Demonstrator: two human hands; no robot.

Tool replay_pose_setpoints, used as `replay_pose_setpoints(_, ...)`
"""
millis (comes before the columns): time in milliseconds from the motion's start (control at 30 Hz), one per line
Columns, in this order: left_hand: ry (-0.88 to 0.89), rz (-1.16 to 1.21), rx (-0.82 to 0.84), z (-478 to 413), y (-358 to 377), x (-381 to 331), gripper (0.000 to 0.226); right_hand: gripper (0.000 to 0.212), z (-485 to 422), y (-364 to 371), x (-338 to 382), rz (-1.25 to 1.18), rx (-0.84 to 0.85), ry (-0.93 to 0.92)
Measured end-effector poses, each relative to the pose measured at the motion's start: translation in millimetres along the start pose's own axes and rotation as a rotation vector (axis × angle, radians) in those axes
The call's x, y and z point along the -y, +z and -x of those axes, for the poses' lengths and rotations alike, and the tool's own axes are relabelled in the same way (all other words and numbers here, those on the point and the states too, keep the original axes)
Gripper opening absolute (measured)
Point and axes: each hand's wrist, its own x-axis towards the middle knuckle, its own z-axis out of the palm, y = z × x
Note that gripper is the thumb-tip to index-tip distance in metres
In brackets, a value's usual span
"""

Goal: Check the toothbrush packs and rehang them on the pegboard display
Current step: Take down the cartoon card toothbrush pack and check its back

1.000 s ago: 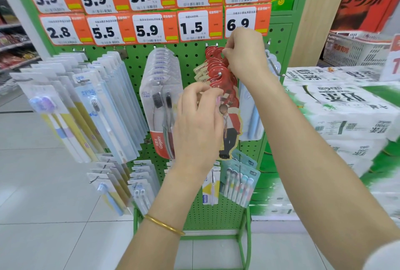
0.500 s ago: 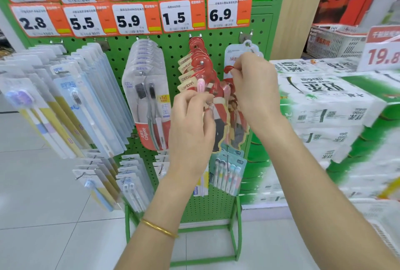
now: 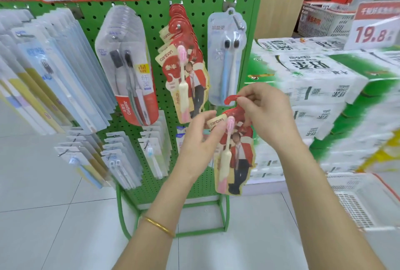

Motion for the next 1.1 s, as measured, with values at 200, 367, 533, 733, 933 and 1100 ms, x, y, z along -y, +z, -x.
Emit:
replay_pose_setpoints(200, -0.102, 0.236, -0.054, 10.7, 1.9, 6.4, 0.025, 0.015, 15.3, 19.2, -11.8, -0.196, 0.043, 0.099)
replay_pose_setpoints(367, -0.197, 0.374, -0.203, 14.4, -0.2, 8.3, 0.024, 0.021, 39.7, 39.0, -34.1, -0.162, 0.200, 0.183)
replay_pose_setpoints(533, -0.138, 0.208, -0.227, 16.2, 4.0, 19.7, 0.022, 0.024, 50.8, 58.9, -48.9, -0.253, 0.172, 0.258)
replay_pose_setpoints(733, -0.170, -0.007, -0.039, 22.6, 7.4, 33.1, 0.079, 0.027, 41.1, 58.4, -57.8, -0.371, 0.029, 0.365)
replay_pose_setpoints(933, -0.253, -0.169, 0.271, 25.1, -4.3, 47.0, 0.083, 0.025, 26.9, 55.7, -69.7, -0.543, -0.105, 0.510)
replay_pose_setpoints(1100, -0.227, -0.382, 0.389, 34.7, -11.7, 48.7, 0.105, 0.029, 22.4, 51.7, -81.8, -0.525, -0.214, 0.534)
